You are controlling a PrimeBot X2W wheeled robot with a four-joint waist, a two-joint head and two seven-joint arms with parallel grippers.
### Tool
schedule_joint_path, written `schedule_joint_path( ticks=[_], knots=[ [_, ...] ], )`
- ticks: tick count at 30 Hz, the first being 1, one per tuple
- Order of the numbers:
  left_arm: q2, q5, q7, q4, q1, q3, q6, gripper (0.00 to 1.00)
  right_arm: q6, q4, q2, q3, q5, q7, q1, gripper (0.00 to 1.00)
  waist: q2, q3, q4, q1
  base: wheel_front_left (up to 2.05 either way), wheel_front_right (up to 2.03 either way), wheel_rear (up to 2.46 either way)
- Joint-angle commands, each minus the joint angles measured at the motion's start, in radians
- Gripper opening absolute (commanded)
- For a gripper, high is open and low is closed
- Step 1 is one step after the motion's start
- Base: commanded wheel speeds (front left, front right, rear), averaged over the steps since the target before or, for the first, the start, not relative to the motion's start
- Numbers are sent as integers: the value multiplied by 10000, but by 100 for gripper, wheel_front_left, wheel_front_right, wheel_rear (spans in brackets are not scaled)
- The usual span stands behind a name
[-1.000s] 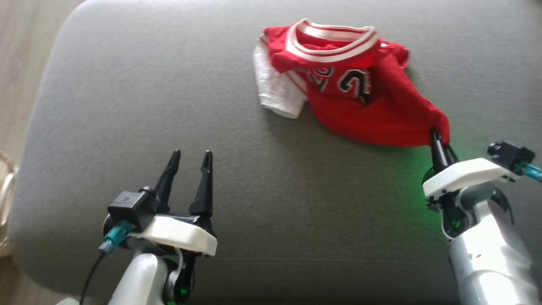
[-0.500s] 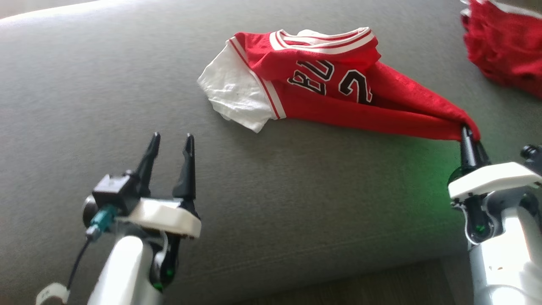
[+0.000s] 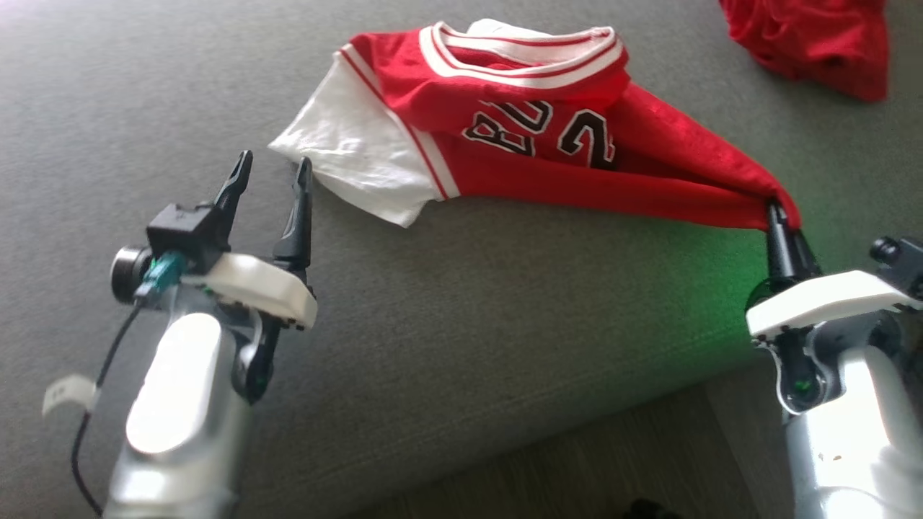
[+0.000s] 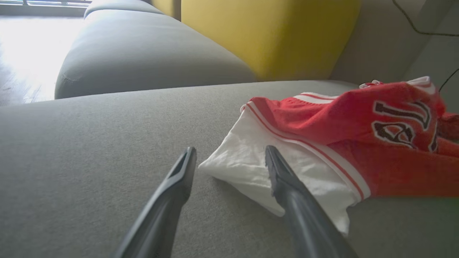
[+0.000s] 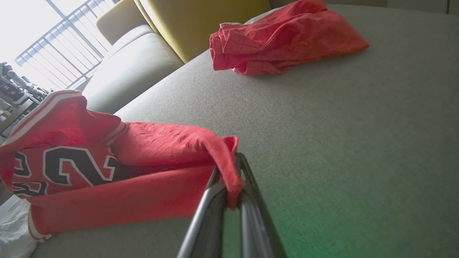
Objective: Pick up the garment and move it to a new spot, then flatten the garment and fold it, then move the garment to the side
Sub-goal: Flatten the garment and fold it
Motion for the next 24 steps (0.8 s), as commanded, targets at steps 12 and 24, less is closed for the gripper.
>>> schedule_joint_path(
  ticks=[12, 24],
  knots=[
    [750, 701, -36, 2479, -1997, -173, 251, 100, -4, 230, -21, 1099, 667, -582, -618, 0, 0, 376, -538, 0, 0, 0, 0],
    [713, 885, -50, 3763, -2561, -794, 16, 0, -4, 716, -21, 1352, 709, -813, -722, 0, 0, 184, -471, 0, 0, 0, 0]
  ],
)
